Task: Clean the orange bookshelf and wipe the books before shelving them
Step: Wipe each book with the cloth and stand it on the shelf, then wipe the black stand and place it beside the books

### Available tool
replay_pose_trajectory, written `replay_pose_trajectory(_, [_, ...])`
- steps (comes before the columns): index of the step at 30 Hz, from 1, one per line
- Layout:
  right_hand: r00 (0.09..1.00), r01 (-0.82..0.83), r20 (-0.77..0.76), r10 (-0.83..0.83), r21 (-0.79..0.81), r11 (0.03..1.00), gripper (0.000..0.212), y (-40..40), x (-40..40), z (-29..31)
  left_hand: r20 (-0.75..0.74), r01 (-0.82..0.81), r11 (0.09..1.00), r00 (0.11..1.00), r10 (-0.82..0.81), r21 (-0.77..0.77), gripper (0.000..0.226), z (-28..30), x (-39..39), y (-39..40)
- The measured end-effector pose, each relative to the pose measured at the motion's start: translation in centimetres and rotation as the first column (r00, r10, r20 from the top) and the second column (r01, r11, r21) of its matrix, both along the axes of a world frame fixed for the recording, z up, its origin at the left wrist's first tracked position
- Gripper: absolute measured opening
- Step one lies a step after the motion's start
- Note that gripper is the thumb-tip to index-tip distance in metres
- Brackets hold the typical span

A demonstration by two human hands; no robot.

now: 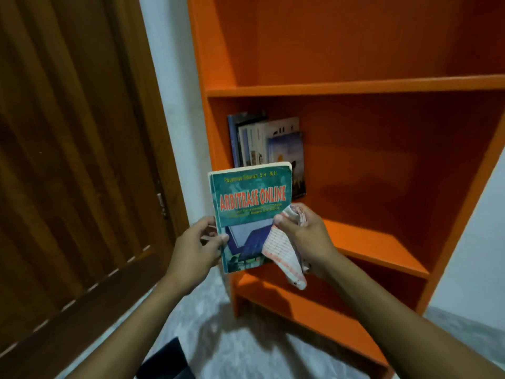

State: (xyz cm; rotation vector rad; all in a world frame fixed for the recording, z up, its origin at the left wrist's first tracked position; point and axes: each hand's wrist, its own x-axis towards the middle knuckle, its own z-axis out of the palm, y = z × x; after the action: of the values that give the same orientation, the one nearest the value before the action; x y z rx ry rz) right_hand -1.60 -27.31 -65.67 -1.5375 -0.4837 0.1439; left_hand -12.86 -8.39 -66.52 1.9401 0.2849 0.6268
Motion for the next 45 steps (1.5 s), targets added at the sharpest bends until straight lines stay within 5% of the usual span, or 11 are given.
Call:
replay_pose_trajectory(6, [0.94,0.309,0.159,-0.301,-0.028,0.951,0.047,-0.9,4.5,3.5,0.106,-0.055,0.997,0.993,0.048,0.062,0.016,2.9,9.4,-1.8])
replay_pose_trajectory(12, [0.916,0.375,0.17,-0.364,-0.034,0.927,0.041,-3.3,6.5,3.5,0.102,-0.101,0.991,0.991,0.092,0.089,0.018,2.3,18.1,-4.7])
replay_pose_trajectory(16, [0.924,0.373,0.117,-0.364,-0.067,0.925,0.064,-4.5,8.0,2.7,0.048,-0.185,0.977,0.982,0.181,0.109,0.014,1.2,22.5,-6.0])
replay_pose_trajectory(20, [0.928,0.364,0.097,-0.359,-0.043,0.93,0.023,-4.9,8.8,2.1,-0.045,-0.297,0.953,0.953,0.3,0.063,0.026,0.8,25.2,-6.4])
replay_pose_trajectory(25, [0.946,0.319,0.083,-0.315,-0.04,0.947,0.039,-4.7,8.8,0.8,-0.034,-0.357,0.933,0.933,0.359,0.053,0.023,0.5,26.1,-6.4])
replay_pose_trajectory(33, [0.978,0.207,0.022,-0.206,-0.009,0.978,0.021,-4.0,6.2,-0.4,0.13,-0.238,0.947,0.968,0.214,0.216,0.009,-1.4,21.5,-3.9])
replay_pose_trajectory(37, [0.992,0.072,-0.103,-0.077,-0.049,0.996,0.019,-2.2,3.6,-2.3,0.199,-0.202,0.944,0.968,0.152,0.259,0.006,-4.0,15.6,-1.6])
replay_pose_trajectory(41, [0.943,-0.055,-0.331,0.029,-0.069,0.996,0.018,0.5,0.8,-5.2,0.116,-0.23,0.939,0.972,0.206,0.258,0.006,-8.8,8.6,2.4])
replay_pose_trajectory(45, [0.667,-0.163,-0.734,0.127,0.022,0.986,0.011,3.1,-1.7,-8.4,-0.122,-0.284,0.926,0.939,0.321,0.249,0.013,-15.0,1.3,7.6])
